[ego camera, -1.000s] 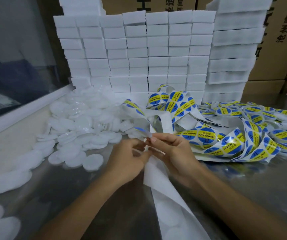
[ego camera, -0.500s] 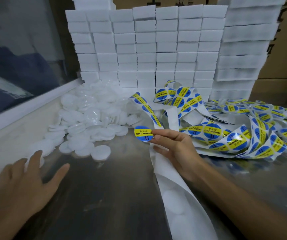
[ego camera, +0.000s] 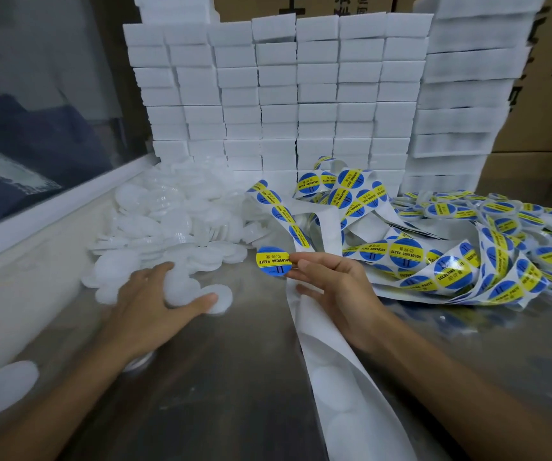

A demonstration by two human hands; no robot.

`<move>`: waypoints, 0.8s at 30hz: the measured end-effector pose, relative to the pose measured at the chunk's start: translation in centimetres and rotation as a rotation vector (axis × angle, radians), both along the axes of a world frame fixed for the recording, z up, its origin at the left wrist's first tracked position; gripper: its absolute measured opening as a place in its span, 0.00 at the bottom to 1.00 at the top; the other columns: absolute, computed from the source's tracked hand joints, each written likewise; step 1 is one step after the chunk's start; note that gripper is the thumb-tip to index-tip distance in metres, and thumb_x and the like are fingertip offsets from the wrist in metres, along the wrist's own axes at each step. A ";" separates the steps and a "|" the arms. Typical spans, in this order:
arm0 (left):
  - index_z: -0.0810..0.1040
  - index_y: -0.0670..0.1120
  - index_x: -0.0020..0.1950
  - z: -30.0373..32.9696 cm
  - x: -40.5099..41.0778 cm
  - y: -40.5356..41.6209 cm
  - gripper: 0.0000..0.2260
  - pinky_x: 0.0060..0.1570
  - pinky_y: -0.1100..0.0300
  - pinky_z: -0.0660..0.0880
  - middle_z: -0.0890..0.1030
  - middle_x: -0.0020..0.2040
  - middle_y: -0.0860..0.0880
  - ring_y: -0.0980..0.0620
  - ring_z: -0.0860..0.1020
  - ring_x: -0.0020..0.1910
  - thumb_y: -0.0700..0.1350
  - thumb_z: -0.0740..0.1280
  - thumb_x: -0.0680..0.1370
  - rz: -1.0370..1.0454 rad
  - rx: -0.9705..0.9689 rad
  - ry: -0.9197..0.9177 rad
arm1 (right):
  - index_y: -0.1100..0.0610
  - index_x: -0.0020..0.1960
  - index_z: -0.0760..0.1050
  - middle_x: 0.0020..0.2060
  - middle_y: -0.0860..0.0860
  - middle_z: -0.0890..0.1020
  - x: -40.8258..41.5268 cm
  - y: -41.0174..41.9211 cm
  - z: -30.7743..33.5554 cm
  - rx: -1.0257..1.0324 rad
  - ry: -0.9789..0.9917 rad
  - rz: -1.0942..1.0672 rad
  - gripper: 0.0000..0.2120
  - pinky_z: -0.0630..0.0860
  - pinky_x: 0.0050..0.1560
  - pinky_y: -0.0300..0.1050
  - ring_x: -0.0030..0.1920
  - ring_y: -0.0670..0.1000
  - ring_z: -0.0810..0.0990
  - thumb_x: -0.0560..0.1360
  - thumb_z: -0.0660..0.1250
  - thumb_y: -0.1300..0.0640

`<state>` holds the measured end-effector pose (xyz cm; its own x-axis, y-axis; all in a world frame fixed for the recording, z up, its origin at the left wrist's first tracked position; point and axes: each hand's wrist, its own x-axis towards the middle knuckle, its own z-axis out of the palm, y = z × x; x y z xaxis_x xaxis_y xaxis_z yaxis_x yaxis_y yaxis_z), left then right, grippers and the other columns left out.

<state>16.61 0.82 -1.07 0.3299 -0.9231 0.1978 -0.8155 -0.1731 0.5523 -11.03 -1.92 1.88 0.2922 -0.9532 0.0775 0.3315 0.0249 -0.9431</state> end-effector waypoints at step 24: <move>0.81 0.55 0.56 -0.1 -7.4 -5.5 0.15 0.59 0.51 0.60 0.75 0.55 0.52 0.51 0.77 0.49 0.59 0.62 0.76 -0.166 -0.162 -0.542 | 0.53 0.50 0.84 0.46 0.54 0.87 -0.5 -0.9 -0.7 -0.033 0.040 -0.134 0.09 0.79 0.57 0.54 0.47 0.48 0.84 0.73 0.72 0.64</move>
<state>9.23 -4.63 -1.18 -0.0037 -0.8976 0.4408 -0.9978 0.0325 0.0578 -11.51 -2.85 1.16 0.1658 -0.9810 0.1005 0.2921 -0.0484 -0.9552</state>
